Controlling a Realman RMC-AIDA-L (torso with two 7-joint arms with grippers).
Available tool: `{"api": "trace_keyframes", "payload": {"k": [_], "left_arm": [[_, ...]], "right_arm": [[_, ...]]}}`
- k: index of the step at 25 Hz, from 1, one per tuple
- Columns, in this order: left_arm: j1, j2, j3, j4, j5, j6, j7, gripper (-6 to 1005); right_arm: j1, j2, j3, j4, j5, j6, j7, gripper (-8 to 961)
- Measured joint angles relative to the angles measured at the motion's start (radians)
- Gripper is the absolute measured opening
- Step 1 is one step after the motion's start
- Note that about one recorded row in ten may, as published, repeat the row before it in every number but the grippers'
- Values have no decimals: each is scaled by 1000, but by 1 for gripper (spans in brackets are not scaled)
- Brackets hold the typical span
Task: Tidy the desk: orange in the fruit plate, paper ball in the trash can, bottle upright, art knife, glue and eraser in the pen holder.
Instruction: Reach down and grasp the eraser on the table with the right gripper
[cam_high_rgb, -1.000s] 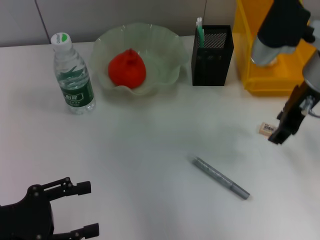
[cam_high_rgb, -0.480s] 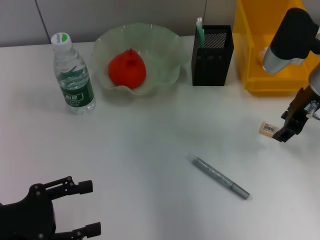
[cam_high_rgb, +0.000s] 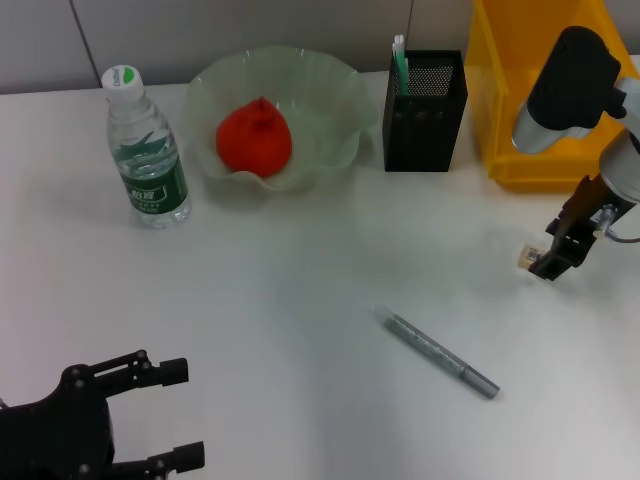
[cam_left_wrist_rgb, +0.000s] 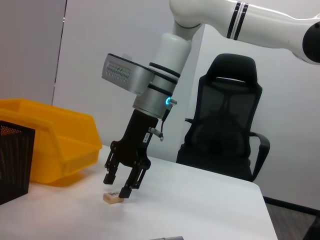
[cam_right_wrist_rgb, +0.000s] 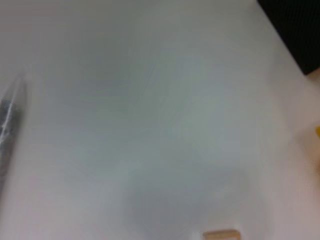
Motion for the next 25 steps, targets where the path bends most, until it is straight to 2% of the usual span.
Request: {"api": "trace_keyframes", "payload": {"k": [19,24,25], "left_arm": [[-1,0,0,0,0,0,-4,802],[-1,0,0,0,-1,0,-4,802],[-1,0,0,0,-1,0,-4,802]], "right_arm": [[14,6,2,67,2,49,-6,533],[14,6,2,68,3,50,-6,360],[14,7,3,66,4,48,-5,359]]}}
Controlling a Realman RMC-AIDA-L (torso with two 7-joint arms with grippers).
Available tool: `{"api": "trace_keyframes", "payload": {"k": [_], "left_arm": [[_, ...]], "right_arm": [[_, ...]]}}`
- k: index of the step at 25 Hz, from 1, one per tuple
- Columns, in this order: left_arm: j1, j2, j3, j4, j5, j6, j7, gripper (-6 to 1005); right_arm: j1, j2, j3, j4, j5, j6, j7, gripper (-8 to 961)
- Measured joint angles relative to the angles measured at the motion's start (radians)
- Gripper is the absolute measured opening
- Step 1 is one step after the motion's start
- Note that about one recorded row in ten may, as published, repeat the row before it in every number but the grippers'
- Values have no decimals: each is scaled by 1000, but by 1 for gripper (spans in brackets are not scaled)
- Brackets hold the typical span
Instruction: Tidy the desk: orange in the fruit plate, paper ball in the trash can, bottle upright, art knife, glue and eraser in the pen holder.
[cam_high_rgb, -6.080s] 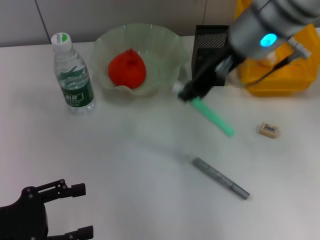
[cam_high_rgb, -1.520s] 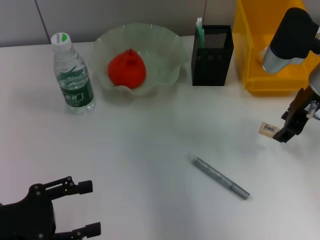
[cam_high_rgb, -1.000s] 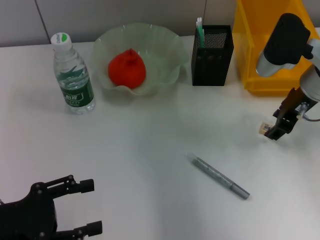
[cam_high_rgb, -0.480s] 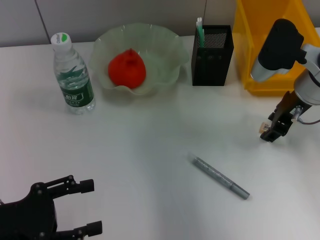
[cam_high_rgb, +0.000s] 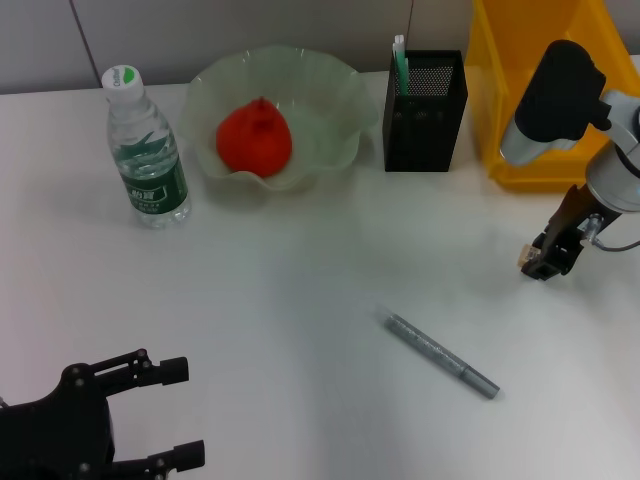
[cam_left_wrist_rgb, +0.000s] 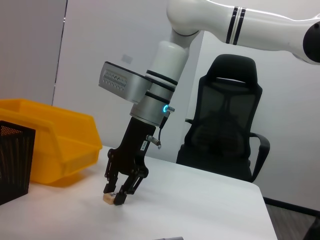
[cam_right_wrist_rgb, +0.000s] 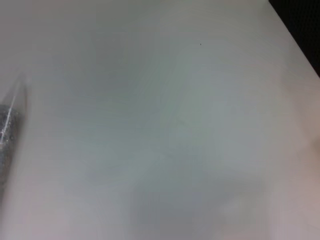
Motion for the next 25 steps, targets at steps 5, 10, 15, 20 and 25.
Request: {"api": "trace_keyframes", "payload": {"k": [5,10,15,20,25], "left_arm": [[2,0,0,0,0,0,0,802],[3,0,0,0,0,0,0,802],[5,0,0,0,-1,0,0,802],[4,0,0,0,-2,0,1,802],[2,0,0,0,-2,0,1,802]], "right_arm": [[-2,0,5,-10,9,-7,3,355],[0,0,-1,-5,8,-6,6,300],[-2,1,7,-36,8,-31,10,258],[-9,0,27,-167,13,-80,33,256],[-9,0,47,-310,84,-117,51,256]]}}
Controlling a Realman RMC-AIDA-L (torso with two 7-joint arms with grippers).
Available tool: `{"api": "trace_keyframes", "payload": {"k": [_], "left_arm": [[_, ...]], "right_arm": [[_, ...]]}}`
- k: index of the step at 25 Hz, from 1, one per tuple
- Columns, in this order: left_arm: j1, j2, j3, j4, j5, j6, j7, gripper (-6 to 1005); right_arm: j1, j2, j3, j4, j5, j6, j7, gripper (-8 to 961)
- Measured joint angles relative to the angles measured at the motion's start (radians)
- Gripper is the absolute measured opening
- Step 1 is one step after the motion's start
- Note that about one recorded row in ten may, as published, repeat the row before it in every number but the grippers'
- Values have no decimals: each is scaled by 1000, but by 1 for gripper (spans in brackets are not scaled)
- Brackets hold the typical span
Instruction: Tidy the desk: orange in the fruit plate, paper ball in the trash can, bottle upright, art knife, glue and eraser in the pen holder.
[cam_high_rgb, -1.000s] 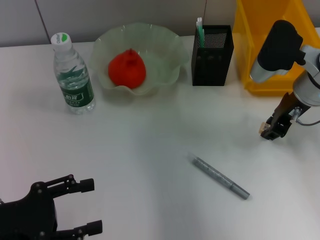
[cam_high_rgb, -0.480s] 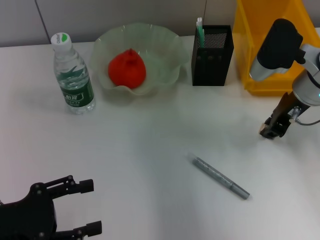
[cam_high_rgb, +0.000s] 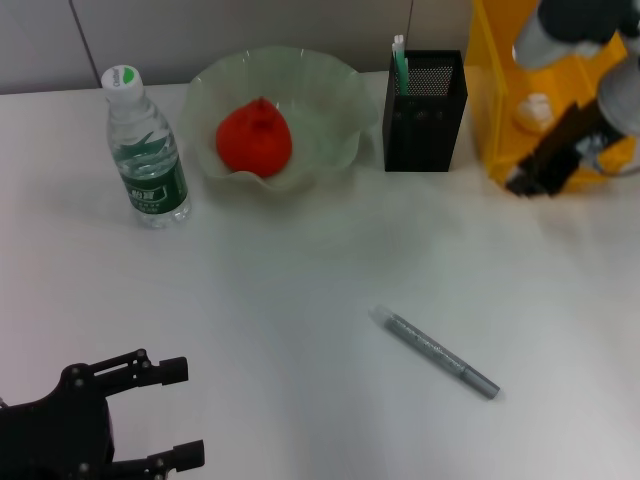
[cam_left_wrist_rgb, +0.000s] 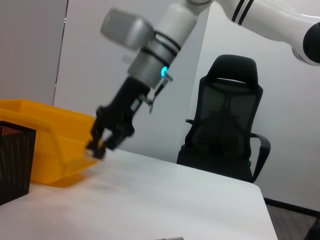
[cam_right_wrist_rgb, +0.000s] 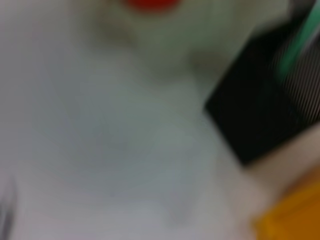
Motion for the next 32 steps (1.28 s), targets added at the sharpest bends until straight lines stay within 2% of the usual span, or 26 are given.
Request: {"api": "trace_keyframes", "payload": {"k": [4,7,11,17,21,25,32], "left_arm": [[-1,0,0,0,0,0,0,802],[-2,0,0,0,-1,0,0,802],[-2,0,0,0,-2,0,2,802],[-2,0,-1,0,-2,0,-1,802],[-4,0,-2,0,-1,0,-2,802],[-4,0,-2,0,-2,0,-6,802],[-4,0,-2,-1,-2,-2,-19,802]], "right_arm": [[-2,0,15,-121,63,7,20,254],[3,0,30,-140,89,73,20,257],[6,0,16,-67,116,246,1,262],[8,-5,29,41,234,364,-88,269],[27,-8,29,151,246,459,-124,274],[45,-11,32,231,246,514,-142,279],[46,-13,52,265,272,549,-155,287]]}}
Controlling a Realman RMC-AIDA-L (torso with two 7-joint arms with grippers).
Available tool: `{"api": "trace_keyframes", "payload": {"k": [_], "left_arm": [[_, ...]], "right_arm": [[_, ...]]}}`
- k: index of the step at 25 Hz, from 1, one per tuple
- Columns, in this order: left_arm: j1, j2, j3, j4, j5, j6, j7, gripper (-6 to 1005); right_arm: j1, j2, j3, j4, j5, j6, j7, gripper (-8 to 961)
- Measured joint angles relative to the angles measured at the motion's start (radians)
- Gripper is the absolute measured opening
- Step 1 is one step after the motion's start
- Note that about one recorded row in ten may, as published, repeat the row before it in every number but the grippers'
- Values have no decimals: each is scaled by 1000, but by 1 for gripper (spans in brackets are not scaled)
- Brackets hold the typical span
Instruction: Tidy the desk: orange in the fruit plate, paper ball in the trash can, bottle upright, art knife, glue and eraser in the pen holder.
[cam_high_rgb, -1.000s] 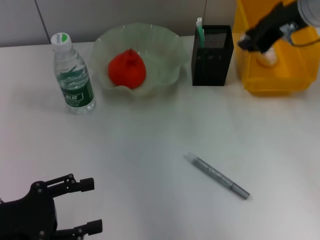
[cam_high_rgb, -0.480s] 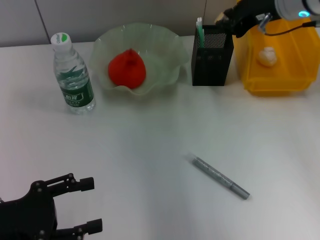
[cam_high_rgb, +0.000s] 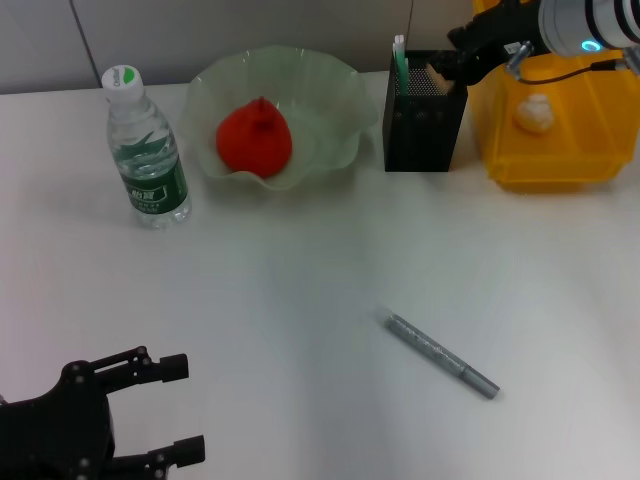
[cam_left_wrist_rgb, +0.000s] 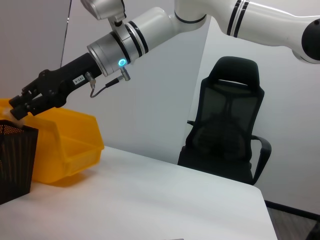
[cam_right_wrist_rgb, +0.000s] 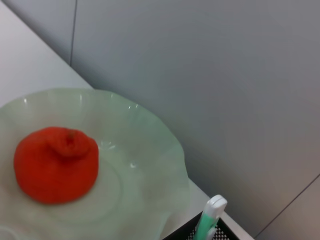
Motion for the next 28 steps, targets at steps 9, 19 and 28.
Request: {"api": "trace_keyframes", "payload": {"k": [9,19,28], "left_arm": [[0,0,0,0,0,-1,-5,802],[-1,0,0,0,0,8,15,802],[-2,-2,8,0,5,15,56,802]], "right_arm": [[-6,-4,1,-44,-5,-62,32,437],[16,12,-121,-335,-191,-520,404,751],[77,16,-234,-280,-211,-737,560,757]]}}
